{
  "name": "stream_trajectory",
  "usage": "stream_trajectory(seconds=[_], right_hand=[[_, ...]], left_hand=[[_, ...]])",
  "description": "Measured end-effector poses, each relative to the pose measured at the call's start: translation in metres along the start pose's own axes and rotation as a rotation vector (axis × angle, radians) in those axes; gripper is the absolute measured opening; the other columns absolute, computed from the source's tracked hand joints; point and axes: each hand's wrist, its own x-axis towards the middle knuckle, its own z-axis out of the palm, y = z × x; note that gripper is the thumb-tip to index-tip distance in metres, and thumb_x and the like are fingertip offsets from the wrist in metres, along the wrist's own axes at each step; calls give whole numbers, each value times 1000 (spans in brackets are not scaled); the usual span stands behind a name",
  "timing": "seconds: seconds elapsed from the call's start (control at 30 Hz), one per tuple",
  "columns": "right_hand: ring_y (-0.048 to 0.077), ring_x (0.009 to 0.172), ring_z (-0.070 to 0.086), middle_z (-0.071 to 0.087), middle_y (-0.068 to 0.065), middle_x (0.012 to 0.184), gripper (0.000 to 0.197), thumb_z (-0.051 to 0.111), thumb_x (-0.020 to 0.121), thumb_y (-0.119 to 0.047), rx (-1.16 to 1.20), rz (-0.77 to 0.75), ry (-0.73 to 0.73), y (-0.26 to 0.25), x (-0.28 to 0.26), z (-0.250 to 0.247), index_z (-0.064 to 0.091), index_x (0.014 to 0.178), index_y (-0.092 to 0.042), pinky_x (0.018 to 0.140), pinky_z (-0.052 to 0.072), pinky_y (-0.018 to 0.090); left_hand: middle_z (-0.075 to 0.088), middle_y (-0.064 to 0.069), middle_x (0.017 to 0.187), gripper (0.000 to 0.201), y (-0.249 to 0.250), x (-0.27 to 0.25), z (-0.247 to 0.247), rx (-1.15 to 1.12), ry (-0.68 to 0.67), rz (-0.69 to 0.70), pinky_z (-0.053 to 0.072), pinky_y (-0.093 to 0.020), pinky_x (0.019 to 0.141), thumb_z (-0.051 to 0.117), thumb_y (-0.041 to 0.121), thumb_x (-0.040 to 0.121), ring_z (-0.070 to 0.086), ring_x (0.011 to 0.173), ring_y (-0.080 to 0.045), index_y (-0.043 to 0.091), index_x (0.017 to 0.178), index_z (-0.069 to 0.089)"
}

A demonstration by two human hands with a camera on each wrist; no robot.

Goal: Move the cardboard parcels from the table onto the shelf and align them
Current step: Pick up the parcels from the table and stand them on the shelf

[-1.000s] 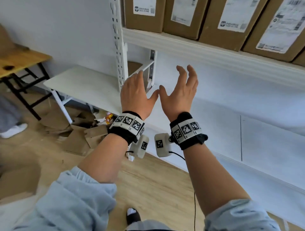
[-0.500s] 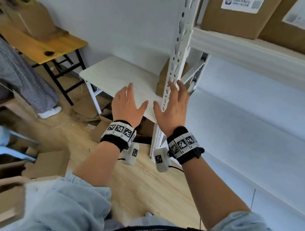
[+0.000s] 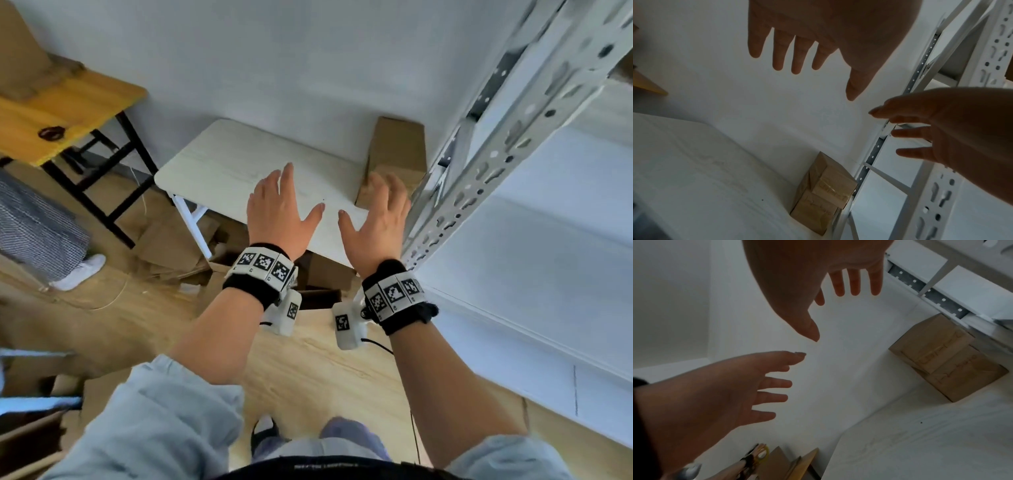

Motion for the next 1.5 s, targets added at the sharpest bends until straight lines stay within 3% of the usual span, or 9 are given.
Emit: stream_trajectory(seconds=[0.13,0.27,0.47,0.6,0.7,0.97,1.13,1.37,1.5], right_hand=[[35,137,30,33,16,150,67,68,83,-31,-31,118,31,13,22,22,42,142,-13,110,37,48],[34,136,31,32,15,150,69,71,82,-31,-84,237,64,38,49,45,40,141,-16,103,43,55],[31,143,22,24,11,155,75,69,83,-35,-91,420,58,95,110,84,33,147,-20,113,32,55],[39,137,29,30,19,151,80,72,79,-41,-121,509,114,132,153,108,35,145,-14,109,34,60],[40,138,25,26,20,152,90,75,77,-45,-158,592,111,152,176,119,31,149,-14,113,29,59],[36,145,11,9,12,160,114,75,62,-71,-185,758,45,172,203,136,22,152,-24,117,20,59],[36,141,15,6,12,159,109,77,60,-67,-179,776,51,170,202,142,27,148,-27,116,29,51],[33,140,20,15,9,155,100,73,60,-65,-120,809,103,148,211,141,33,144,-29,113,33,50],[33,141,24,18,6,156,95,57,62,-77,-26,856,40,120,227,144,39,143,-30,114,29,52]], left_hand=[[34,-13,156,82,-10,34,11,-70,-13,36,31,-46,116,52,59,92,30,144,-30,14,155,22],[34,-11,156,83,-13,72,43,-66,-66,93,32,-45,116,50,61,92,32,143,-29,14,155,21],[36,-15,154,84,-9,142,104,-12,-147,165,32,-46,114,54,57,91,34,141,-32,12,155,22],[32,-14,157,85,8,195,153,2,-275,213,29,-44,116,54,56,92,30,144,-31,14,156,17],[37,-14,153,86,24,222,185,-19,-348,272,32,-44,114,57,53,90,35,140,-31,12,155,20],[42,-11,149,92,47,247,229,-131,-519,381,40,-39,107,70,47,84,44,132,-29,9,154,24],[35,-12,154,104,49,252,245,-195,-633,360,40,-38,107,69,50,82,43,133,-29,7,157,13],[31,-12,156,111,39,261,228,-239,-600,403,44,-37,100,72,53,81,46,132,-27,6,157,6],[22,-16,160,123,9,278,207,-249,-477,423,40,-44,109,81,51,69,39,137,-32,12,158,6]])
